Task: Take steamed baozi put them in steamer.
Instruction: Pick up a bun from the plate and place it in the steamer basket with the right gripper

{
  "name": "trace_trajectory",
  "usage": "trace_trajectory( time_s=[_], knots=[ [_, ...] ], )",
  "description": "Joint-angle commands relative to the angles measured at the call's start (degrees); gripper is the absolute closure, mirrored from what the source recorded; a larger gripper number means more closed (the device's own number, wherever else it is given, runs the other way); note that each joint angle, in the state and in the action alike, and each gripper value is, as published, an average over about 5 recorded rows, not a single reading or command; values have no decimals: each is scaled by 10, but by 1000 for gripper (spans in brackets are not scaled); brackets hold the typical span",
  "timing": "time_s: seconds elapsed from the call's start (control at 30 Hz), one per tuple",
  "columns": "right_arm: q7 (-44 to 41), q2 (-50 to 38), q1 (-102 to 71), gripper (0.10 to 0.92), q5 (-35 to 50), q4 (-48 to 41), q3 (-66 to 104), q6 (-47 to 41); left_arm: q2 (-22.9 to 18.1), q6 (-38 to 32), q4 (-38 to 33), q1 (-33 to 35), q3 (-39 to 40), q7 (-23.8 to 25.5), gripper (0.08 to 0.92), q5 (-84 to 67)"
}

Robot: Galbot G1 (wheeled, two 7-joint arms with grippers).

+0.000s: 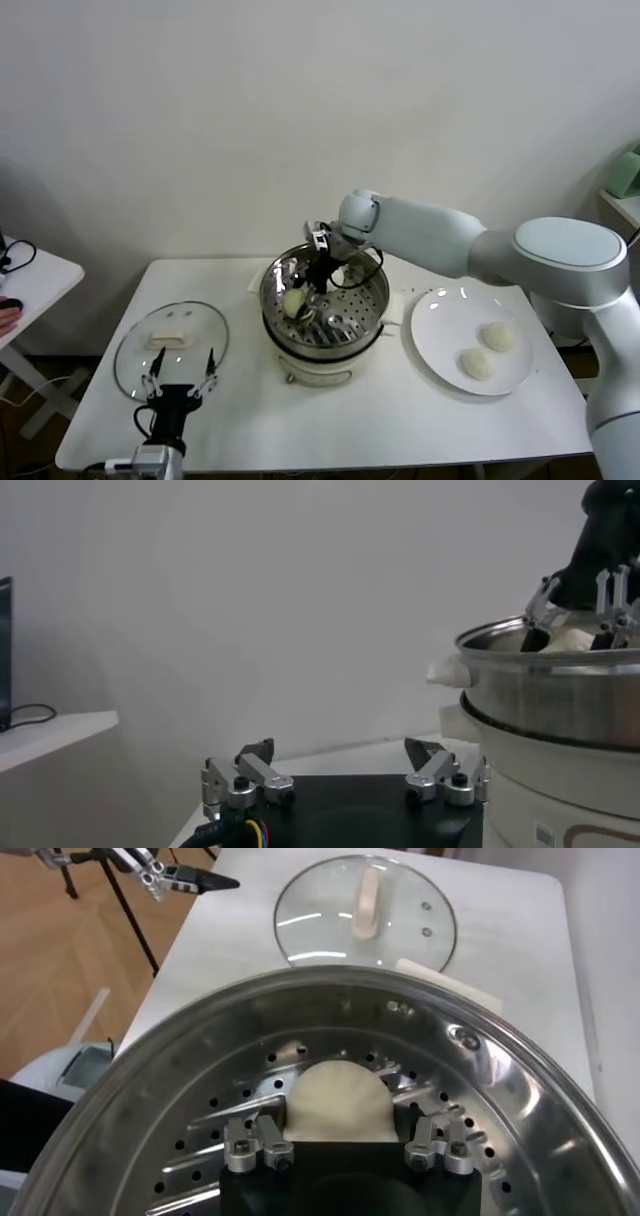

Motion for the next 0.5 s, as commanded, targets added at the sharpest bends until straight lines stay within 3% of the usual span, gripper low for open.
trace_trajectory(
  time_s=[0.03,0.17,0.5],
  knots=[
    [-2,1,-3,269,-9,-1,-1,5,-1,0,1,0,0,0,177,-1],
    [-9,-4,3,209,-10,5,-2,6,-1,1,1,-1,0,-1,177,-1],
    [-25,-73,86,203,1,77,-21,9,1,4,0,-4,-1,-2,177,-3]
  ],
)
